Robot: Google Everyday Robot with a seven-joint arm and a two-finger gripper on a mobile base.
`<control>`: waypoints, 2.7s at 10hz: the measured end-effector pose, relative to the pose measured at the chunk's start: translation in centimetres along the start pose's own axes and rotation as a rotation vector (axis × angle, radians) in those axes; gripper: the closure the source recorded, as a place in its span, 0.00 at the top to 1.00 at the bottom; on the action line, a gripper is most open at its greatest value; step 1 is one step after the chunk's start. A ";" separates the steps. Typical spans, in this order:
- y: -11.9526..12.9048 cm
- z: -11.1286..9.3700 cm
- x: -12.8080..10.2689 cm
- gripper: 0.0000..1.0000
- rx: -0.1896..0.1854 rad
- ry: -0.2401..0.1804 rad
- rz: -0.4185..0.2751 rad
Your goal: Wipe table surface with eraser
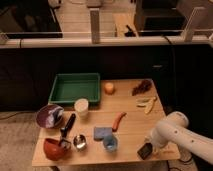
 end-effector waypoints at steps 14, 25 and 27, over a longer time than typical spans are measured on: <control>-0.2 -0.2 0.2 0.26 0.008 -0.012 0.030; -0.2 -0.2 0.2 0.26 0.008 -0.012 0.030; -0.2 -0.2 0.2 0.26 0.008 -0.012 0.030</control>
